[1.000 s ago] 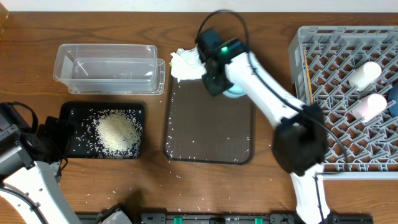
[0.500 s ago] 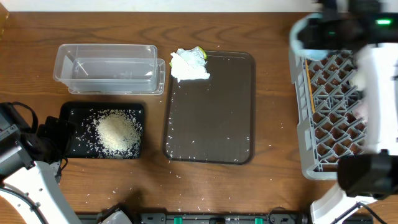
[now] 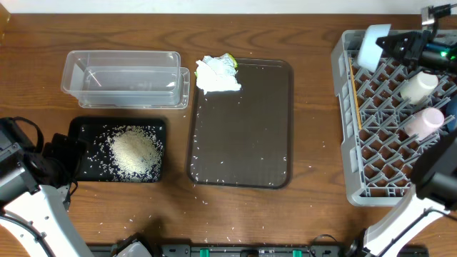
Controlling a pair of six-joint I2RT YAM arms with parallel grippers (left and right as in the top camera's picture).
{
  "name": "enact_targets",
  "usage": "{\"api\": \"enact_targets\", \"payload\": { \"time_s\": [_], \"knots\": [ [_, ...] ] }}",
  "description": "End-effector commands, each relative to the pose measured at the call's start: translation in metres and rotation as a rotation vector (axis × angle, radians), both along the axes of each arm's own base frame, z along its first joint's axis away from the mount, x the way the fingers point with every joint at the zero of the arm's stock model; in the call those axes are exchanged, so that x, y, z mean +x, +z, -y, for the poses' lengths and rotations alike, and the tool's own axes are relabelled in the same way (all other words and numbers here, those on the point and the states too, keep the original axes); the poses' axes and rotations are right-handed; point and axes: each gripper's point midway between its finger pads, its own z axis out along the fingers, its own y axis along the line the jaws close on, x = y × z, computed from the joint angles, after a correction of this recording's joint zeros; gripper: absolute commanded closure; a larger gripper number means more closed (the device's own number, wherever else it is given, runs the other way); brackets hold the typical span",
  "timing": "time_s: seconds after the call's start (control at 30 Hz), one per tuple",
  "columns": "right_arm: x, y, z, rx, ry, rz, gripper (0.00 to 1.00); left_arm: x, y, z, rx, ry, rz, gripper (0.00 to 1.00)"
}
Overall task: Sort waste into correct bins and load items into the dishwasher rack
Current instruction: 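Carry the light-blue cup into the rack and set it down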
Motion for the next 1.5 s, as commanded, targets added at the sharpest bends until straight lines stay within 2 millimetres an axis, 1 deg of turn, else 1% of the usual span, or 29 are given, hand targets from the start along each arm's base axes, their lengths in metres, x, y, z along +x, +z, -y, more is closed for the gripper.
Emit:
{"api": "enact_targets", "payload": {
  "time_s": [0.0, 0.17, 0.2, 0.3, 0.37, 0.43, 0.53, 0.57, 0.6, 0.67, 0.73, 0.8, 0.9, 1.0, 1.07, 1.17, 1.3, 1.33, 1.4, 1.47],
  "knots": [
    [-0.001, 0.001, -0.004, 0.181, 0.059, 0.023, 0.99, -0.002, 0.002, -0.003, 0.009, 0.014, -0.003, 0.02],
    [0.007, -0.036, 0.004, 0.171, 0.027, -0.077, 0.99, -0.002, 0.002, -0.003, 0.009, 0.014, -0.003, 0.02],
    [0.009, -0.045, 0.006, 0.145, 0.006, -0.119, 0.99, -0.002, 0.002, -0.003, 0.009, 0.014, -0.003, 0.02],
    [0.011, -0.079, 0.020, 0.006, -0.087, -0.273, 0.99, -0.002, 0.002, -0.003, 0.009, 0.014, -0.003, 0.02],
    [0.010, -0.089, 0.025, -0.040, -0.115, -0.316, 0.97, -0.002, 0.002, -0.003, 0.009, 0.014, -0.003, 0.02],
    [0.008, -0.090, 0.028, -0.041, -0.121, -0.324, 0.94, -0.002, 0.002, -0.003, 0.009, 0.014, -0.003, 0.02],
    [0.007, -0.089, 0.039, -0.025, -0.152, -0.343, 0.86, -0.002, 0.002, -0.003, 0.009, 0.014, -0.003, 0.02],
    [0.006, -0.089, 0.042, -0.021, -0.160, -0.348, 0.80, -0.002, 0.002, -0.003, 0.009, 0.014, -0.003, 0.02],
    [0.005, -0.089, 0.047, -0.019, -0.170, -0.348, 0.72, -0.002, 0.002, -0.003, 0.009, 0.014, -0.003, 0.02],
    [0.003, -0.090, 0.055, -0.014, -0.188, -0.357, 0.66, -0.002, 0.002, -0.003, 0.009, 0.014, -0.003, 0.02],
    [-0.002, -0.089, 0.064, -0.005, -0.208, -0.373, 0.65, -0.002, 0.002, -0.003, 0.009, 0.014, -0.003, 0.02],
    [-0.008, -0.088, 0.074, -0.006, -0.234, -0.393, 0.67, -0.002, 0.002, -0.003, 0.009, 0.014, -0.003, 0.02],
    [-0.021, -0.087, 0.092, -0.037, -0.288, -0.437, 0.68, -0.002, 0.002, -0.003, 0.009, 0.014, -0.003, 0.02],
    [-0.035, -0.081, 0.110, -0.084, -0.345, -0.466, 0.66, -0.002, 0.002, -0.003, 0.009, 0.014, -0.003, 0.02],
    [-0.045, -0.072, 0.121, -0.114, -0.382, -0.472, 0.65, -0.002, 0.002, -0.003, 0.009, 0.014, -0.003, 0.02],
    [-0.060, -0.046, 0.131, -0.157, -0.429, -0.449, 0.65, -0.002, 0.002, -0.003, 0.009, 0.014, -0.003, 0.02],
    [-0.072, -0.003, 0.129, -0.225, -0.469, -0.362, 0.66, -0.002, 0.002, -0.003, 0.009, 0.014, -0.003, 0.02],
    [-0.073, 0.005, 0.127, -0.243, -0.472, -0.342, 0.66, -0.002, 0.002, -0.003, 0.009, 0.014, -0.003, 0.02],
    [-0.071, 0.024, 0.120, -0.298, -0.478, -0.278, 0.66, -0.002, 0.002, -0.003, 0.009, 0.014, -0.003, 0.02],
    [-0.065, 0.033, 0.117, -0.375, -0.491, -0.225, 0.70, -0.002, 0.002, -0.003, 0.009, 0.014, -0.003, 0.02]
  ]
}}
